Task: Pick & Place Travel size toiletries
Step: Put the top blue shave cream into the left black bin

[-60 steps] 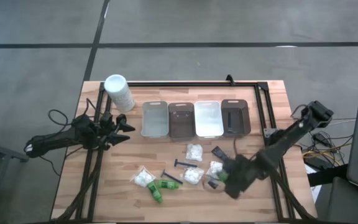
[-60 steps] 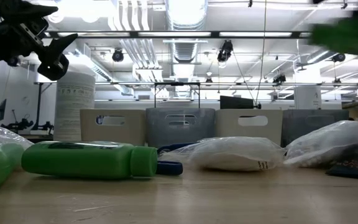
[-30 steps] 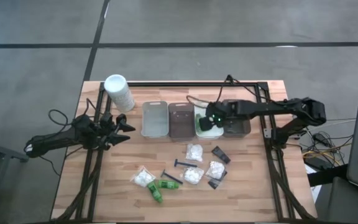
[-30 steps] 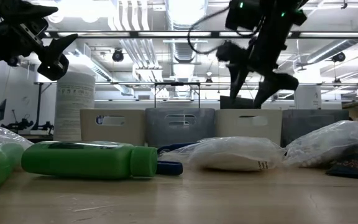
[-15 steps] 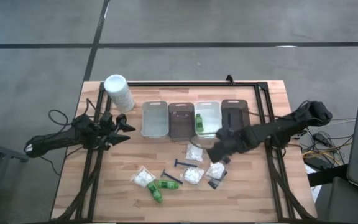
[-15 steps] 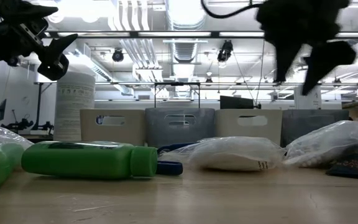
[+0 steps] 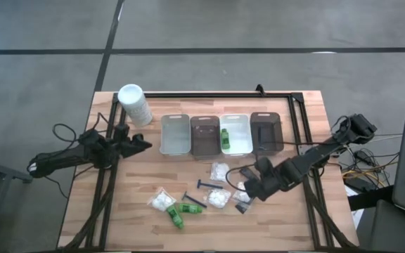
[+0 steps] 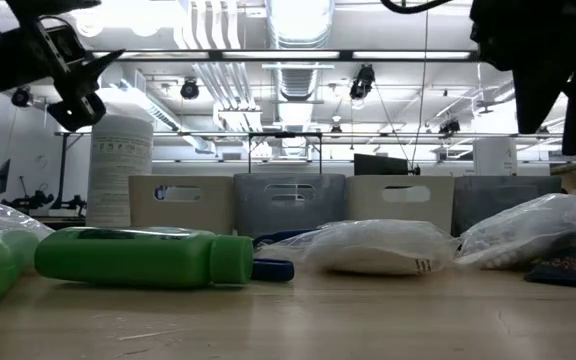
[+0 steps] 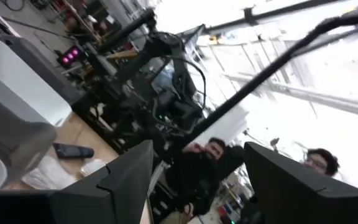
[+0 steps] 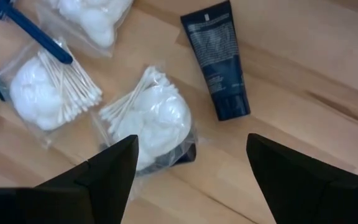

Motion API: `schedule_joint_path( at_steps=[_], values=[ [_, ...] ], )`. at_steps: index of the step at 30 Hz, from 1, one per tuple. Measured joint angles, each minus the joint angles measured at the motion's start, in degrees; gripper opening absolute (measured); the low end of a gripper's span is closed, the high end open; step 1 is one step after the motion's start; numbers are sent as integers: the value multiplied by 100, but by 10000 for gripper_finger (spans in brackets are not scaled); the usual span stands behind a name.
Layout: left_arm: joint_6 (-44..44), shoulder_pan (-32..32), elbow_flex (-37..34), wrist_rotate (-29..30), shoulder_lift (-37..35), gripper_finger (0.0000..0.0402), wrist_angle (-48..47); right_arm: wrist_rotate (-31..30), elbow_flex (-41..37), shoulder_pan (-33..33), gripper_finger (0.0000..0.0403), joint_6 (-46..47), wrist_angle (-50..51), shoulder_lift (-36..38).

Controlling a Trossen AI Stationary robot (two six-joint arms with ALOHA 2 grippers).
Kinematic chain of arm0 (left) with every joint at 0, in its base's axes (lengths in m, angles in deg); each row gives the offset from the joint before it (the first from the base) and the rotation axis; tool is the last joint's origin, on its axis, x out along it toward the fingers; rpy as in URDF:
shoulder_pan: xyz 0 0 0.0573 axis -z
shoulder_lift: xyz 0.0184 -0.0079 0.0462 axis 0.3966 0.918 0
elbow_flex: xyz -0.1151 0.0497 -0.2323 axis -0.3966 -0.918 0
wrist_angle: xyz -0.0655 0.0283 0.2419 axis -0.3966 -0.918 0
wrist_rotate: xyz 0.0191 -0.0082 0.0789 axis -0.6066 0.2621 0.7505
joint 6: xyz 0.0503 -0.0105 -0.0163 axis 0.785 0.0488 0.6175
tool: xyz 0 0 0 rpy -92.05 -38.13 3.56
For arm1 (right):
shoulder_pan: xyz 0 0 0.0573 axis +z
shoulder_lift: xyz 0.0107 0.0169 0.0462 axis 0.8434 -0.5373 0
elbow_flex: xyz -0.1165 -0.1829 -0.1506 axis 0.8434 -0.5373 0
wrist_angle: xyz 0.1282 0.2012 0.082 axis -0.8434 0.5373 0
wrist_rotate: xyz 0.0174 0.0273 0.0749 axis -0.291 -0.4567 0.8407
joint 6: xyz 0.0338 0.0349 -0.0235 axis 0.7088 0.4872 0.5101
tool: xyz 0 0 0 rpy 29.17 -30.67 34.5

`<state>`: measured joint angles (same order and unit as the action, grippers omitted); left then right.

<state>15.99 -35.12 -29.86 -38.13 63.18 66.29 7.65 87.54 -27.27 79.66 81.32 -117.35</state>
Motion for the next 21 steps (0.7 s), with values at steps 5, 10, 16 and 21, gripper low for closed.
schedule_joint_path(
  at_steps=[5, 10, 16, 21],
  values=[
    [-96, -2, 4, 507, 0, 257, 7, 0, 0, 27, 303, -63, -2, 0],
    [-860, 0, 9, 634, 0, 257, 28, -7, -21, 20, 319, -418, 68, 0],
    [-1034, -2, 11, 1626, 11, 257, 37, -107, -404, -32, 332, -869, 147, -3],
    [-1186, 9, -9, 1629, 32, 257, 3, -107, -465, 31, 337, -724, 71, -4]
  ],
)
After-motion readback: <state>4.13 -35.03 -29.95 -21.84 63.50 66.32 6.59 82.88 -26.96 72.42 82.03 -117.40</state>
